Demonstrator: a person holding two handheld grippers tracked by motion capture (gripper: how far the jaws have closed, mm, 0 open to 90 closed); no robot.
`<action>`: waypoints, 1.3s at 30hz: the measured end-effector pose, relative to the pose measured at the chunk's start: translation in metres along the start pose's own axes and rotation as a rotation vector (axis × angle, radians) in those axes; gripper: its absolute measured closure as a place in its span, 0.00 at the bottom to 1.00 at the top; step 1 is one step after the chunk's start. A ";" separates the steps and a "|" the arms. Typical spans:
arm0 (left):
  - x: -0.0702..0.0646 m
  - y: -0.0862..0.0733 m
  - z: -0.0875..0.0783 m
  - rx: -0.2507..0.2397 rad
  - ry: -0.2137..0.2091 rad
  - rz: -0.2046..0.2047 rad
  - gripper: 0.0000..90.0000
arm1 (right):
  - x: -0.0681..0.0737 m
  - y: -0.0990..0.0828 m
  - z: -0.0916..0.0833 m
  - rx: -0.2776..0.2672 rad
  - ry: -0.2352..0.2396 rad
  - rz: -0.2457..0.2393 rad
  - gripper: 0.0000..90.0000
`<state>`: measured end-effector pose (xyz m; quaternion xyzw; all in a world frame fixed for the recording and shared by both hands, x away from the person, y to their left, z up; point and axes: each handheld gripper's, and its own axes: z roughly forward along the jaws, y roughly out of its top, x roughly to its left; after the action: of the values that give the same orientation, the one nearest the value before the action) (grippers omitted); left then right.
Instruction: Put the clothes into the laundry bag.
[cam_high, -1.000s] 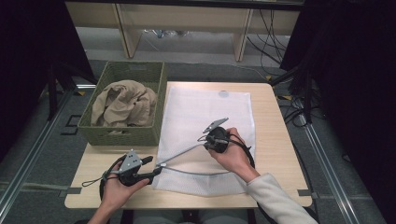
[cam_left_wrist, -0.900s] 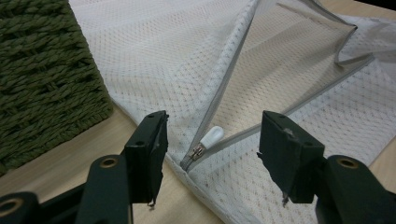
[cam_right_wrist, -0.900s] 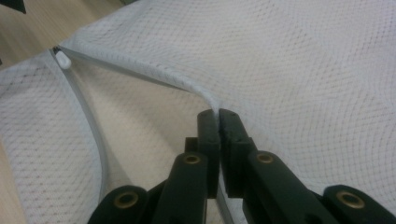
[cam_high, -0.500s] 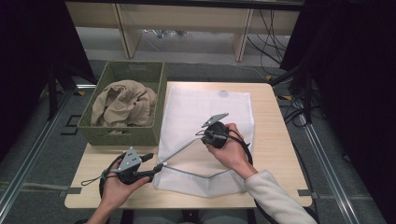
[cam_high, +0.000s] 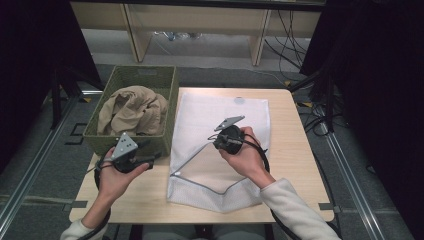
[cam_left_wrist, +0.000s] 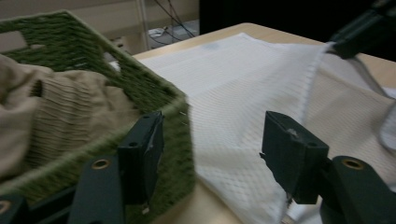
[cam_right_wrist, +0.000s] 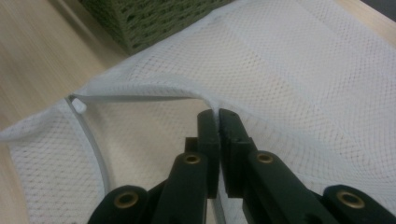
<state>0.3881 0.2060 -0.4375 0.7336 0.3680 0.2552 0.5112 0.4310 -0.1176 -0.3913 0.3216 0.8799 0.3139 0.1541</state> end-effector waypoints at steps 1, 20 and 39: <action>0.005 0.004 0.001 0.006 0.017 0.005 0.40 | 0.001 0.000 0.000 -0.017 -0.006 0.004 0.99; 0.077 0.051 0.041 0.100 0.205 -0.011 0.19 | 0.002 0.001 0.000 -0.017 0.002 0.000 0.99; 0.141 0.072 0.092 0.314 0.302 0.008 0.17 | -0.002 0.000 0.004 -0.001 0.016 -0.023 0.99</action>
<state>0.5618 0.2517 -0.4024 0.7591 0.4725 0.3037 0.3289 0.4344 -0.1177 -0.3943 0.3089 0.8845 0.3154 0.1506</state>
